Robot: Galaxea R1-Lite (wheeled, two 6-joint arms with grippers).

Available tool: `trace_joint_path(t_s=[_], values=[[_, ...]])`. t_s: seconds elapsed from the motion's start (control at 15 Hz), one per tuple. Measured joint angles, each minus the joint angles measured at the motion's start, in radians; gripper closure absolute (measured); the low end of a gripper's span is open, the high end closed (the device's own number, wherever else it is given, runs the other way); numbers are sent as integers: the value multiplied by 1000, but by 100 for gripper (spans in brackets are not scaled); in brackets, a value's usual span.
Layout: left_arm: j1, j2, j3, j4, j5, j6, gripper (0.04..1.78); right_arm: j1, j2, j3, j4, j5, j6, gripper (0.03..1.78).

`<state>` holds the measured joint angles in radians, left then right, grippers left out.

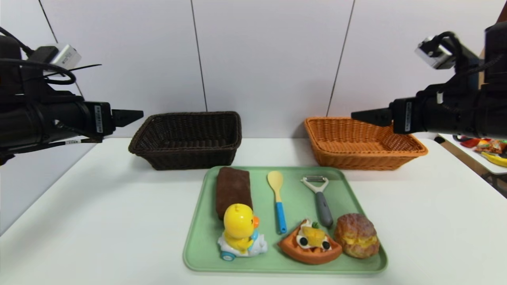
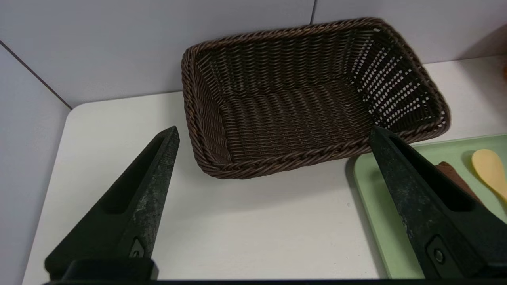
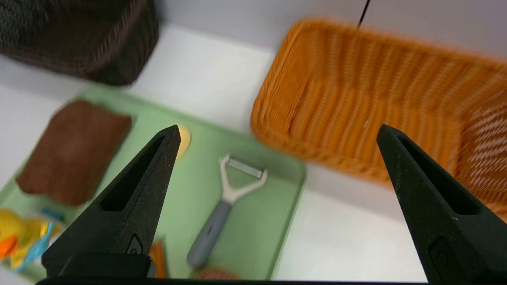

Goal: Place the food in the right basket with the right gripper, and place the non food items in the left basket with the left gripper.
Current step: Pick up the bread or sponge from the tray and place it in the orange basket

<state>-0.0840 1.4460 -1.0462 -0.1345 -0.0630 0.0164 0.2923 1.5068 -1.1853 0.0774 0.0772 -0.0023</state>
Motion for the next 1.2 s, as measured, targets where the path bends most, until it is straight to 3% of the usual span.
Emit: trace_joint_path(t_s=[0.27,0.47,1.0,1.2], values=[[-5,54,4,-1,7,-2,13,123,48,-100,407,-12,177,10],[-6,66,13,-1,7,-6,13,156,61,-100,513,-15,187,10],[-6,77,64,-57,7,-7,13,172,54,80,507,-37,184,10],[-6,78,102,-85,6,-7,13,188,50,151,441,-40,184,10]])
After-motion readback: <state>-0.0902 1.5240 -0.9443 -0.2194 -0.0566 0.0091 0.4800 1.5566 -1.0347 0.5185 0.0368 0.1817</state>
